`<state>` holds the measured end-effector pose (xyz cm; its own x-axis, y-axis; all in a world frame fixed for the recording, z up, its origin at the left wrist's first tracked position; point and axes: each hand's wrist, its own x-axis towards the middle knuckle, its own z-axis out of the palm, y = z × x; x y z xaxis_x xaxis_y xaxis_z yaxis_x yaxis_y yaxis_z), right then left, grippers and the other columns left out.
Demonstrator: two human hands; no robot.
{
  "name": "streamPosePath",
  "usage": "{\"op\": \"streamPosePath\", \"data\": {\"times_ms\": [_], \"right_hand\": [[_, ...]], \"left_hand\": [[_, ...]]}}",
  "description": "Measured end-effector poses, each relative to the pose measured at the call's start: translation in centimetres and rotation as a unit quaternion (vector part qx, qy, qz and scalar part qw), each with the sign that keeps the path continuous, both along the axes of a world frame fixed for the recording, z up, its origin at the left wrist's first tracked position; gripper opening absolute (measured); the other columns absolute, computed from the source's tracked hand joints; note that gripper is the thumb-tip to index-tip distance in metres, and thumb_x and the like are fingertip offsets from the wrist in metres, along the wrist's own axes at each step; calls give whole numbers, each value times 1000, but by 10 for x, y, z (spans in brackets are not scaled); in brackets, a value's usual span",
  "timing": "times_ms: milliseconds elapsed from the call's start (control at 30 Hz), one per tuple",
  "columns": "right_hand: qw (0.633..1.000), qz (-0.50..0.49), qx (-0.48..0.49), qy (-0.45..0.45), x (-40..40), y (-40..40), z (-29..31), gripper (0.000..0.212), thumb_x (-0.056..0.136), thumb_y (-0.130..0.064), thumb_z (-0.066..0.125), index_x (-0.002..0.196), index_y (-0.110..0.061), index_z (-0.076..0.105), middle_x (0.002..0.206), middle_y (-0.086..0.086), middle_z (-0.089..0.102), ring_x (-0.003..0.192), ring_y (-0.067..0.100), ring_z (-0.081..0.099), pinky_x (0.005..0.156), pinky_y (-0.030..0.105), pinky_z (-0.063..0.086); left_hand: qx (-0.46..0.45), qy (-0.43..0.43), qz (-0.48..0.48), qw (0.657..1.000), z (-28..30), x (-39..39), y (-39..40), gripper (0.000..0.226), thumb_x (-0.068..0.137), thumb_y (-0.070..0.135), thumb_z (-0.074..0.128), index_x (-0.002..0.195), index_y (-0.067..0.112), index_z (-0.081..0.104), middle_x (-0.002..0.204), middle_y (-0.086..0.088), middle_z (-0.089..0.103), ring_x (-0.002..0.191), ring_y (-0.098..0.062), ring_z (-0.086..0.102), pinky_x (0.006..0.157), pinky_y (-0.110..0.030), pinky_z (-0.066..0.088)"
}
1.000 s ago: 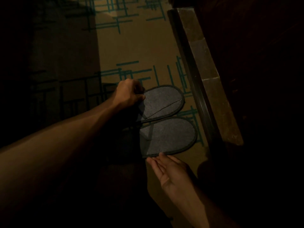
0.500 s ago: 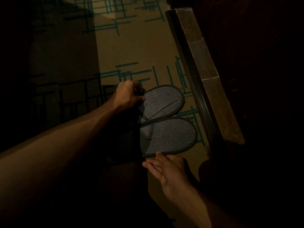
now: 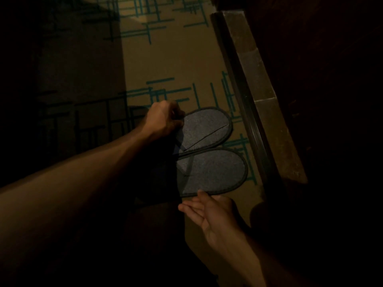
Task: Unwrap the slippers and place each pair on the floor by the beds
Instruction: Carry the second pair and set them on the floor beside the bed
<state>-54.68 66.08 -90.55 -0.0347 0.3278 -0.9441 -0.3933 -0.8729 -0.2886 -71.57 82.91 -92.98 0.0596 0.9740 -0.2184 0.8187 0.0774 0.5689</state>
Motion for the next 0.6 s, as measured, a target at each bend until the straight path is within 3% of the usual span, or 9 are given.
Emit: {"op": "streamPosePath", "data": {"times_ms": [333, 500, 600], "right_hand": [[994, 97, -32, -41, 1, 7, -3, 41, 102, -32, 47, 95, 7, 60, 81, 22, 72, 65, 28, 72, 51, 30, 61], [989, 141, -27, -27, 9, 5, 4, 43, 101, -37, 47, 101, 4, 61, 89, 20, 74, 75, 31, 72, 69, 38, 61], [987, 163, -7, -5, 24, 1, 30, 36, 102, -33, 46, 107, 0, 58, 98, 21, 73, 79, 32, 72, 71, 39, 59]], "left_hand": [[27, 60, -2, 998, -7, 4, -1, 28, 84, 23, 73, 97, -1, 67, 104, -26, 69, 100, -39, 64, 76, -39, 47], [33, 81, -26, 996, 5, -2, -9, 42, 78, 26, 78, 108, 2, 63, 112, -25, 62, 105, -41, 57, 88, -42, 46], [45, 41, -6, 998, 35, -16, -27, 34, 80, 20, 76, 106, 2, 66, 105, -23, 64, 98, -37, 60, 82, -35, 44]]}}
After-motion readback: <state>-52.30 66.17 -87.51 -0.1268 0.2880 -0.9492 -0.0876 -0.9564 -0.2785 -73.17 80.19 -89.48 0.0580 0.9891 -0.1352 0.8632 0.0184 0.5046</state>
